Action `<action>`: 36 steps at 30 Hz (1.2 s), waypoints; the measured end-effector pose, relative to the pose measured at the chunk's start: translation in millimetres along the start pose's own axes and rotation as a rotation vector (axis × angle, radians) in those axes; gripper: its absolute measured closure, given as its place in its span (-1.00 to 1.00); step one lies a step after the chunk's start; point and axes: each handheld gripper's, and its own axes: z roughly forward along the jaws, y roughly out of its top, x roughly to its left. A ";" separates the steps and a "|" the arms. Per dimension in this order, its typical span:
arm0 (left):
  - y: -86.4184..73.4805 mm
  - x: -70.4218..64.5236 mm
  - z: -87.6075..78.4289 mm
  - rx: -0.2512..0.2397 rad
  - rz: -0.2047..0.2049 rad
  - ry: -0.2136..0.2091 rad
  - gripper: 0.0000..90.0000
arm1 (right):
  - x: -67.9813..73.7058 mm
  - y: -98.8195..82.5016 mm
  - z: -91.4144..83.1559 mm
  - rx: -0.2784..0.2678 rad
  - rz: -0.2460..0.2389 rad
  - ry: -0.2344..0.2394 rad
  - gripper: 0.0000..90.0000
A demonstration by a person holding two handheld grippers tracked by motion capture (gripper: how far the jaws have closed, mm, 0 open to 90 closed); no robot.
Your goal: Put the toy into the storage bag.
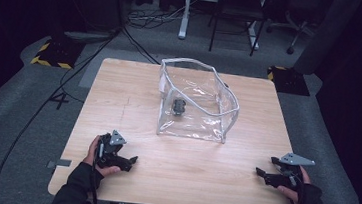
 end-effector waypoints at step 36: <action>0.5 0.9 0.2 0.002 0.008 -0.006 -0.99 | 1.8 1.0 1.2 -0.002 0.019 -0.011 -0.65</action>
